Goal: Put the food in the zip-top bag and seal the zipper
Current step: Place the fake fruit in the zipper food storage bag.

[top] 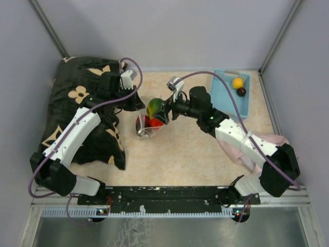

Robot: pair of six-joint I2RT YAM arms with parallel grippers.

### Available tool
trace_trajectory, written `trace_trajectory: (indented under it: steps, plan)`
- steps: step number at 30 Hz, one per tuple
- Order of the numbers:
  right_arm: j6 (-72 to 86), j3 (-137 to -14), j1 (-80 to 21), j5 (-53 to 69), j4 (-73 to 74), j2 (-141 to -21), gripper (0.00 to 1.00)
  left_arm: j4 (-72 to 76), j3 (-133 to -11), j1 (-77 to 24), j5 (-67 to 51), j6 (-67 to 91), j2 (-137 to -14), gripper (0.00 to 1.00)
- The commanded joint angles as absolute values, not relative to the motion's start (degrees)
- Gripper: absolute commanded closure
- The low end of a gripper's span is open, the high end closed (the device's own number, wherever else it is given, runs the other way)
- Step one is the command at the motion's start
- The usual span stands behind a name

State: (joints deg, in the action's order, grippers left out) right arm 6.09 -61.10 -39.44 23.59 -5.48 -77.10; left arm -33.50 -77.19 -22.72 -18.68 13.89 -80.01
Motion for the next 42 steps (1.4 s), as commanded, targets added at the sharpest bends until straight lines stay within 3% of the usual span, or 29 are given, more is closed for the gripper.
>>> trace_trajectory:
  steps: [1, 6, 14, 31, 37, 40, 42]
  plan:
    - [6.94, -67.35, -40.69, 26.16, -1.84, -81.9, 0.41, -32.78, -77.52, -22.36, -19.76, 13.79, -79.34, 1.0]
    - [6.28, -71.87, -40.87, 24.75, 5.14, -87.24, 0.41, -32.79, -77.44, -22.34, -20.0, 13.79, -79.43, 1.0]
    - [5.8, -74.2, -40.87, 10.84, 6.31, -91.6, 0.4, -32.79, -77.51, -22.36, -20.81, 13.79, -79.69, 1.0]
    - [10.46, -72.07, -41.38, 16.7, -8.26, -95.58, 0.26, -32.44, -77.34, -22.45, -23.53, 14.15, -80.47, 1.0]
    - [9.73, -70.64, -41.48, 18.06, -9.79, -96.07, 0.15, -32.24, -77.26, -22.42, -23.89, 14.33, -80.33, 1.0]
    - [9.67, -69.8, -41.48, 18.87, -10.93, -95.4, 0.03, -32.17, -77.22, -22.43, -23.91, 14.28, -80.29, 1.0]
    - [9.75, -69.09, -41.48, 18.7, -11.76, -95.11, 0.01, -32.21, -77.17, -22.49, -23.82, 14.33, -80.24, 1.0]
